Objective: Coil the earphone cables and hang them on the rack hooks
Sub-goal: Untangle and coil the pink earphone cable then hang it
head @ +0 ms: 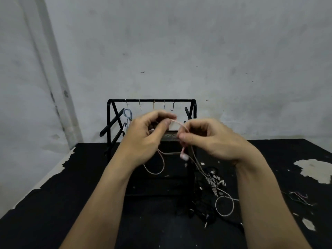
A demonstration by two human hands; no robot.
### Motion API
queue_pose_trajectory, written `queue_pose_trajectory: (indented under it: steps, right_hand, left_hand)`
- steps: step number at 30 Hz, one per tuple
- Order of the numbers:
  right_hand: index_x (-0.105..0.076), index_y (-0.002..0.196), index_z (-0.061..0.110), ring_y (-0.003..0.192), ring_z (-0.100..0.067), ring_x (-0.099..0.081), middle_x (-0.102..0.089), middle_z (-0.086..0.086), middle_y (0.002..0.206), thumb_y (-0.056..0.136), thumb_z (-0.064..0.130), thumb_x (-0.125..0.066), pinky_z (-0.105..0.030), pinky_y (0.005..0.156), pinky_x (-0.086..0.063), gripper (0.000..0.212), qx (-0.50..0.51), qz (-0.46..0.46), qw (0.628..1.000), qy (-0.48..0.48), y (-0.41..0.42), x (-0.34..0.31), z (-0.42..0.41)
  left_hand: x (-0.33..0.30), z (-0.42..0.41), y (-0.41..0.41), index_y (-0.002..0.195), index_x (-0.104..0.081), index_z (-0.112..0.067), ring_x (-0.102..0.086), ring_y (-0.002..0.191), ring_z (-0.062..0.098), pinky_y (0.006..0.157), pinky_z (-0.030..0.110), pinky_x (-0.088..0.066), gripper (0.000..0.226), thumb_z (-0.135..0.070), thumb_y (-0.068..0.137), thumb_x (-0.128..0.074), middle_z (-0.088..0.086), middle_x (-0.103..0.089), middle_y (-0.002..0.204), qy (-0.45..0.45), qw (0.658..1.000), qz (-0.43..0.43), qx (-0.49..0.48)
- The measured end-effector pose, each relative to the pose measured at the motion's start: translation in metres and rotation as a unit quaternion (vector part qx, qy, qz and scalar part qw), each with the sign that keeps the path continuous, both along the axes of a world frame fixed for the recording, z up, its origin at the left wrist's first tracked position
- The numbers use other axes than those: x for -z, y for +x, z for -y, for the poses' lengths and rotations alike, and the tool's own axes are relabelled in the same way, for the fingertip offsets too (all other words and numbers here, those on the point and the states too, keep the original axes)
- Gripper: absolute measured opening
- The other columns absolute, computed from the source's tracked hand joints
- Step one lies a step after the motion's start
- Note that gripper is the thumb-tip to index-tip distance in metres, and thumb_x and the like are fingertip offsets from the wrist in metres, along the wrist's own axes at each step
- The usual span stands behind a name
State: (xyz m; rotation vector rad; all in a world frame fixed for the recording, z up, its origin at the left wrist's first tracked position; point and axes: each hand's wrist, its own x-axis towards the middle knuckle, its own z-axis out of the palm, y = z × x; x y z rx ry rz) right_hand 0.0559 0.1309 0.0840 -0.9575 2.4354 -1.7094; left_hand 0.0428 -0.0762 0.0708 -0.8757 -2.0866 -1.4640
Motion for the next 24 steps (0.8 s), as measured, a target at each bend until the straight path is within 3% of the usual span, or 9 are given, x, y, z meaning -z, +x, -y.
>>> queue_pose_trajectory:
  steps: [2, 5, 9, 13, 15, 17, 20, 22, 24]
  right_hand:
    - [-0.07, 0.098, 0.005, 0.075, -0.035, -0.072, -0.068, -0.009, 0.082, 0.095, 0.017, -0.062, -0.043, 0.079, -0.057, 0.015, 0.055, -0.07, 0.994, -0.063, 0.003, -0.006, 0.001]
    - [-0.074, 0.096, 0.014, 0.07, -0.013, -0.065, -0.07, -0.003, 0.078, 0.094, 0.016, -0.065, -0.027, 0.066, -0.053, 0.01, 0.132, -0.17, 0.97, -0.115, 0.011, -0.015, 0.004]
    - [-0.072, 0.098, 0.017, 0.058, -0.006, -0.052, -0.06, -0.002, 0.071, 0.095, 0.013, -0.066, -0.026, 0.05, -0.052, 0.008, 0.162, -0.179, 0.955, -0.17, 0.017, -0.017, 0.01]
    - [-0.07, 0.103, 0.012, 0.057, -0.008, -0.04, -0.031, -0.009, 0.064, 0.094, 0.009, -0.066, -0.027, 0.052, -0.056, 0.01, 0.162, -0.157, 0.963, -0.147, 0.019, -0.019, 0.005]
    - [-0.071, 0.101, 0.011, 0.052, -0.01, -0.045, -0.034, -0.008, 0.06, 0.092, 0.009, -0.068, -0.032, 0.054, -0.054, 0.009, 0.146, -0.163, 0.972, -0.086, 0.02, -0.019, 0.0]
    - [-0.073, 0.097, 0.018, 0.053, -0.006, -0.046, -0.043, 0.008, 0.058, 0.092, 0.013, -0.069, -0.026, 0.051, -0.044, 0.008, 0.163, -0.167, 0.972, -0.035, 0.019, -0.019, -0.004]
    - [-0.073, 0.091, 0.023, 0.06, -0.008, -0.051, -0.053, 0.01, 0.061, 0.094, 0.013, -0.067, -0.022, 0.052, -0.041, 0.012, 0.216, -0.162, 0.961, -0.065, 0.015, -0.019, -0.009]
    - [-0.072, 0.091, 0.02, 0.057, -0.015, -0.049, -0.051, -0.001, 0.063, 0.095, 0.01, -0.066, -0.023, 0.049, -0.04, 0.012, 0.224, -0.125, 0.958, -0.125, 0.013, -0.018, -0.009]
    - [-0.072, 0.09, 0.018, 0.05, -0.011, -0.041, -0.046, 0.003, 0.062, 0.094, 0.009, -0.066, -0.02, 0.045, -0.034, 0.011, 0.224, -0.104, 0.953, -0.178, 0.011, -0.018, -0.009]
  left_hand:
    - [-0.003, 0.001, 0.002, 0.109, -0.067, -0.026, -0.057, 0.064, 0.005, 0.059, 0.021, -0.046, 0.018, -0.018, 0.093, -0.065, -0.008, -0.062, 0.079, 0.038, 0.999, 0.011, 0.013]
    - [-0.005, 0.007, 0.005, 0.1, -0.071, -0.021, -0.063, 0.073, 0.012, 0.065, 0.023, -0.05, 0.013, -0.021, 0.086, -0.071, 0.002, -0.068, 0.083, -0.003, 0.998, 0.043, 0.037]
    - [-0.004, 0.01, 0.008, 0.094, -0.067, -0.013, -0.067, 0.088, 0.012, 0.082, 0.023, -0.05, 0.004, -0.013, 0.093, -0.063, -0.003, -0.07, 0.088, -0.09, 0.989, 0.076, 0.085]
    - [-0.008, 0.005, 0.013, 0.094, -0.054, -0.011, -0.071, 0.082, 0.021, 0.08, 0.03, -0.054, 0.007, -0.017, 0.091, -0.053, 0.003, -0.064, 0.069, 0.166, 0.956, 0.163, 0.178]
    - [-0.01, 0.004, 0.012, 0.095, -0.055, -0.014, -0.064, 0.063, 0.02, 0.078, 0.037, -0.056, 0.007, -0.018, 0.093, -0.051, -0.001, -0.049, 0.059, 0.272, 0.926, 0.169, 0.201]
    - [-0.014, 0.006, 0.009, 0.093, -0.058, -0.018, -0.049, 0.049, 0.012, 0.064, 0.032, -0.057, 0.005, -0.017, 0.093, -0.053, -0.004, -0.042, 0.059, 0.359, 0.897, 0.173, 0.191]
    - [-0.012, 0.015, -0.001, 0.094, -0.057, -0.021, -0.026, 0.043, 0.005, 0.037, 0.016, -0.033, 0.01, -0.012, 0.091, -0.062, -0.005, -0.038, 0.062, 0.381, 0.898, 0.16, 0.152]
    - [-0.008, 0.022, -0.007, 0.099, -0.057, -0.02, -0.023, 0.047, 0.005, 0.035, 0.014, -0.025, 0.016, -0.008, 0.089, -0.062, -0.006, -0.039, 0.065, 0.346, 0.919, 0.136, 0.131]
    - [-0.005, 0.025, -0.01, 0.105, -0.058, -0.019, -0.027, 0.052, 0.007, 0.041, 0.016, -0.027, 0.023, -0.006, 0.086, -0.061, -0.006, -0.044, 0.07, 0.324, 0.931, 0.123, 0.112]
